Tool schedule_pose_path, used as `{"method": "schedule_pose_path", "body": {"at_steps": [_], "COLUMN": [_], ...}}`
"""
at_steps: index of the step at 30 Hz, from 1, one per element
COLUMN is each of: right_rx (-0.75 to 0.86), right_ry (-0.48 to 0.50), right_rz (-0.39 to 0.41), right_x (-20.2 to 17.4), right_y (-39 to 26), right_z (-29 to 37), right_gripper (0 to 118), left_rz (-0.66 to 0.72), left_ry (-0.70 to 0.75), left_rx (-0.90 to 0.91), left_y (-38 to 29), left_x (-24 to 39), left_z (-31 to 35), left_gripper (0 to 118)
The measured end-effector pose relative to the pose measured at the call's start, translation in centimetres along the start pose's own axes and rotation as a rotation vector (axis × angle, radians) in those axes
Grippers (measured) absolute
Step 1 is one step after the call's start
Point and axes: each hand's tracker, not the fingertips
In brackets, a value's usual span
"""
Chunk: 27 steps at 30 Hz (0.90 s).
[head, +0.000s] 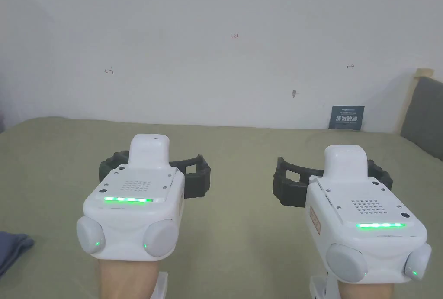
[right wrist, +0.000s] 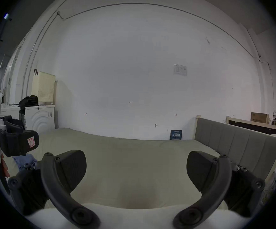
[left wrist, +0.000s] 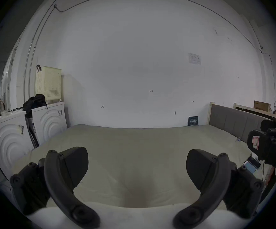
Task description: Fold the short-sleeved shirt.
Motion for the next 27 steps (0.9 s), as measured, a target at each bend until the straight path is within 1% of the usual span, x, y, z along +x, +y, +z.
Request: {"method": "schedule_pose_path", "body": {"at_steps": [6,10,14,16,21,27], "right_rx": [0.012,-0.008,0.007,0.012,0.003,-0.011], "right_ry": [0.011,0.014,0.011,0.014,0.018,0.021], "right_rz": [0.006,-0.011,0.04,0.048,0.037,0.004], "right_x": [-0.2,0.0,-0.1,-0.2,-0.3,0.0], "right_y": [-0.2,-0.1,-0.2,-0.2,-0.3,-0.3], "right_z": [0.3,0.3,0.6,0.8,0.9,1.0], "right_gripper": [118,118,118,118,118,118], "left_rz": [-0.006,-0.005,-0.005,-0.002,0.0,-0.001], "left_ry": [-0.014,-0.015,-0.004,-0.004,-0.006,-0.013], "left_rx": [-0.013,-0.023,-0.029,-0.017,-0.015,-0.014], "left_y": [-0.4,-0.7,-0.4,-0.6,-0.4,-0.5], "left_x": [0.0,-0.1,-0.1,-0.3,-0.3,-0.3], "left_z": [0.2,0.4,0.5,0.6,0.8,1.2], "left_gripper": [118,118,118,118,118,118]}}
